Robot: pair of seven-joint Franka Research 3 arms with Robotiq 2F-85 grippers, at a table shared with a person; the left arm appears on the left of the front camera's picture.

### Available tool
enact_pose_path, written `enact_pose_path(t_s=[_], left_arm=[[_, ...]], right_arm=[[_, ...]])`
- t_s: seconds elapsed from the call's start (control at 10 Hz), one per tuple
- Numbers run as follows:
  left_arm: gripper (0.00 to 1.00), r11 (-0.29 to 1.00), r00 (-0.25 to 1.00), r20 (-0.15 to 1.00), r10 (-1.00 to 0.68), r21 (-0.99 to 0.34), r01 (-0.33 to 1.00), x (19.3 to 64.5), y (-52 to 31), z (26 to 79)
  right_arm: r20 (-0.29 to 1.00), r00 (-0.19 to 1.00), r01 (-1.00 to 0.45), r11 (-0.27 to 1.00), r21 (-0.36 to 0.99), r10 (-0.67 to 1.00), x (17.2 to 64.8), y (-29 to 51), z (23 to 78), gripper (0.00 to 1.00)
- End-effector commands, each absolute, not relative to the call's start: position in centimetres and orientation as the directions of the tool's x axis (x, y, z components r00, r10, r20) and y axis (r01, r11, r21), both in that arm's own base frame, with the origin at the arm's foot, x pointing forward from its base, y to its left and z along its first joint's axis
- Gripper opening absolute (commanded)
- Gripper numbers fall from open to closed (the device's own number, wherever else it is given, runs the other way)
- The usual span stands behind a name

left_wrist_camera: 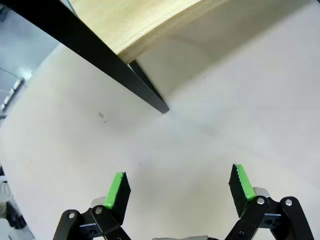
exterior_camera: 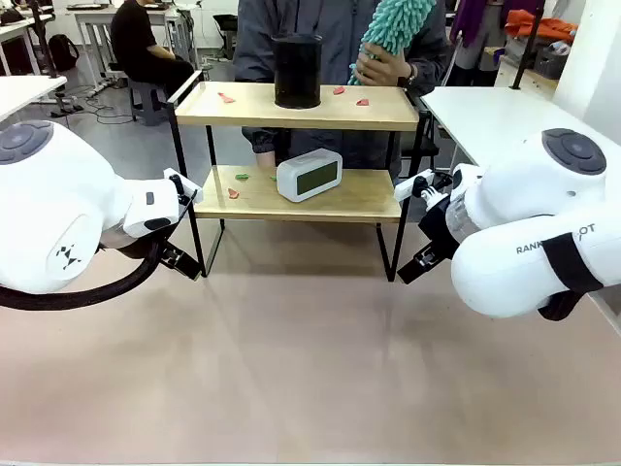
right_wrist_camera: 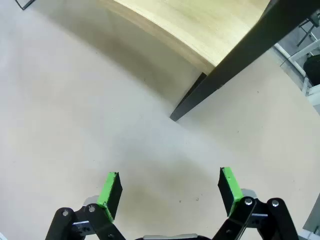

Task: Clean the shelf.
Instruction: Pick up the Duster from the human.

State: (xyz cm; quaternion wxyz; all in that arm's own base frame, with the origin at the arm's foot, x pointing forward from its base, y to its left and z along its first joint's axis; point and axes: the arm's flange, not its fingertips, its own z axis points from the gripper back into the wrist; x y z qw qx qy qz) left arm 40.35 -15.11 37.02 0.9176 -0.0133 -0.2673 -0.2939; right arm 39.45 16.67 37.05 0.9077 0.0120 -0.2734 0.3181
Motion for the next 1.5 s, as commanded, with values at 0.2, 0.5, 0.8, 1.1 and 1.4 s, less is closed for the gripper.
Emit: enact_pose_path(t_s=[0.2,0.5,0.8,1.1,1.4], left_arm=[[1.0,0.827,0.684,0.499,-0.532,0.133,0.547,40.35,-15.11,37.02],[1.0,0.827,0.684,0.499,-0.532,0.133,0.547,40.35,-15.11,37.02],[1.0,0.827,0.684,0.499,-0.532,0.133,0.547,40.35,-15.11,37.02],[1.0,0.827,0.684,0.499,-0.532,0.133,0.547,40.35,-15.11,37.02],[1.0,0.827,0.684,0.498,-0.532,0.133,0.547,40.35,-15.11,37.02]], right_arm=[[0.504,0.648,-0.584,0.797,-0.152,0.571,39.45,16.67,37.06,1.0],[0.504,0.648,-0.584,0.797,-0.152,0.571,39.45,16.67,37.06,1.0],[0.504,0.648,-0.584,0.797,-0.152,0.571,39.45,16.67,37.06,1.0],[0.504,0.648,-0.584,0.797,-0.152,0.571,39.45,16.67,37.06,1.0],[0.504,0.648,-0.584,0.797,-0.153,0.571,39.45,16.67,37.05,1.0]])
